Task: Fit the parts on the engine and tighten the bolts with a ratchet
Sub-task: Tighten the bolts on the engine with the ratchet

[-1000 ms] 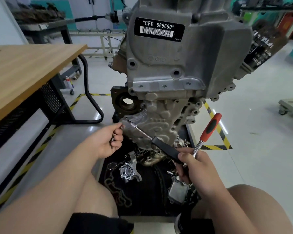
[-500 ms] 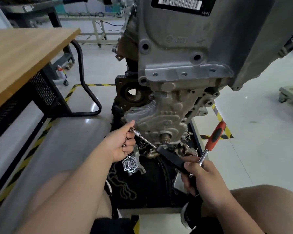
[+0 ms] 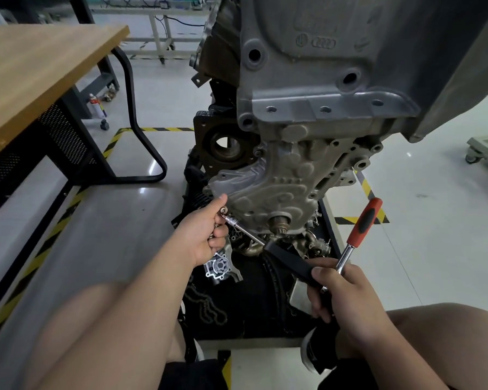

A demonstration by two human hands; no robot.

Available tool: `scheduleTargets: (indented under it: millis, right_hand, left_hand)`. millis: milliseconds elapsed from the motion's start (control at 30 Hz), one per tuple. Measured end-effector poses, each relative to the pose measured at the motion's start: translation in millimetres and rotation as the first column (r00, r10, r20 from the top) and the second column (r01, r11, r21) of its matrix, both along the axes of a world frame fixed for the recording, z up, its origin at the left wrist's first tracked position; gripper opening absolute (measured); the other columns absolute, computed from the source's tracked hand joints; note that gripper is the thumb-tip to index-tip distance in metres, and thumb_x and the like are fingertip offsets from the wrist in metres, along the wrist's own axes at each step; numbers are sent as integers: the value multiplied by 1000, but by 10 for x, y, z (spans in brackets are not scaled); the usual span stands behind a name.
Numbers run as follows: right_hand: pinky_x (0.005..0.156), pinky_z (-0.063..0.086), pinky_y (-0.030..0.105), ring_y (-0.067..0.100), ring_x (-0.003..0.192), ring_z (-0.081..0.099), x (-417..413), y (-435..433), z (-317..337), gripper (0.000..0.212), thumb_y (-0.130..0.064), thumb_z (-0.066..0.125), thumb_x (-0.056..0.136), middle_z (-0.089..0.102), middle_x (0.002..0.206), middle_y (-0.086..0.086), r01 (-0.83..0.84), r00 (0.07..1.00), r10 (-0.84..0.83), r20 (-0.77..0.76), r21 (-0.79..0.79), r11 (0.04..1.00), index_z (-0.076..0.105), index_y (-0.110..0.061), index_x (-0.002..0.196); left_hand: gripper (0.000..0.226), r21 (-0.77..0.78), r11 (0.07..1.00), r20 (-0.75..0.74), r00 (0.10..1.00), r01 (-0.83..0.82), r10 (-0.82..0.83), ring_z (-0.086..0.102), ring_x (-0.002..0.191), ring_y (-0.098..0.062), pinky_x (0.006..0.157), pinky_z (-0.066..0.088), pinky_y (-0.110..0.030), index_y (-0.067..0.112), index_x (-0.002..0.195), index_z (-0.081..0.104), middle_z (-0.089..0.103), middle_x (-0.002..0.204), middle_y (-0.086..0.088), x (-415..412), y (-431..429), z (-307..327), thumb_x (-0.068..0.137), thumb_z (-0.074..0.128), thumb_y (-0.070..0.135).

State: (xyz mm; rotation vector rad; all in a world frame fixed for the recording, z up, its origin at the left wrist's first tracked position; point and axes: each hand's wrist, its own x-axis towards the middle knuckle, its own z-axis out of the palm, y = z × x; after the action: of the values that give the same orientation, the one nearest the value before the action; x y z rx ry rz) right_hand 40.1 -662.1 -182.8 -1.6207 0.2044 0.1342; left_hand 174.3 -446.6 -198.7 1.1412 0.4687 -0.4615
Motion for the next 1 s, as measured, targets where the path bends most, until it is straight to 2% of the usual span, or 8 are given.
scheduleTargets:
  millis: [267,433,500,600,667,733,800,1000]
  right_hand:
    - [45,42,31,21,37,41,-15,1,-12,40,-5,42,95,51,47,12,16,1000,-16,-19,-31,999,74,-27,85]
    - [45,42,31,19,38,43,-26,-7,-62,30,-5,45,96,54,49,12,8,999,-12,-40,-83,997,71,-18,92]
    - [45,42,27,17,40,46,-39,8,-90,27,-8,47,96,57,51,8,-19,1000,17,-18,-128,992,71,-21,96]
    - [49,42,27,14,45,50,-73,50,-125,17,-24,51,93,60,56,9,-80,996,89,31,-229,970,68,-25,94]
    - [50,42,23,10,47,51,-90,85,-160,13,-24,52,94,63,61,8,-103,991,121,47,-289,952,65,-28,96]
    - [50,42,21,8,47,52,-95,149,-194,22,-18,52,97,67,64,1,-111,992,123,30,-269,957,63,-38,100]
    - [50,42,23,10,48,52,-84,239,-205,26,-16,51,98,67,66,0,-104,994,109,15,-218,970,62,-39,102]
    - [43,39,24,18,41,47,-86,559,-256,19,-13,46,101,66,65,3,12,996,-6,-85,62,998,61,-18,113]
  left_hand:
    - [21,22,1000,30,1000,-4,4,30,36,-4,30,18,-15,22,83,51,39,50,9,-36,55,-2,90,65,36]
    - [23,91,996,84,996,3,-11,30,36,-4,29,19,-15,19,83,51,40,49,9,-32,86,-62,89,68,34]
    - [23,144,989,113,994,-12,-5,31,36,-4,29,20,-14,17,85,53,41,48,9,-24,96,-91,88,69,33]
    - [24,226,973,135,991,-51,20,31,37,-5,30,20,-16,14,85,56,42,49,9,-1,109,-114,86,71,33]
    - [26,242,967,146,988,-86,51,31,37,-5,30,21,-16,14,81,55,42,52,8,14,105,-103,85,71,34]
    - [27,234,962,169,980,-142,104,32,37,-4,30,21,-17,14,78,57,43,52,8,15,87,-79,85,71,36]
    - [26,227,952,210,965,-207,160,33,37,-5,31,21,-16,15,76,61,44,51,10,5,66,-49,87,69,37]
    - [28,235,937,326,929,-259,175,31,36,-5,32,22,-15,19,82,71,42,49,10,7,14,83,100,52,29]
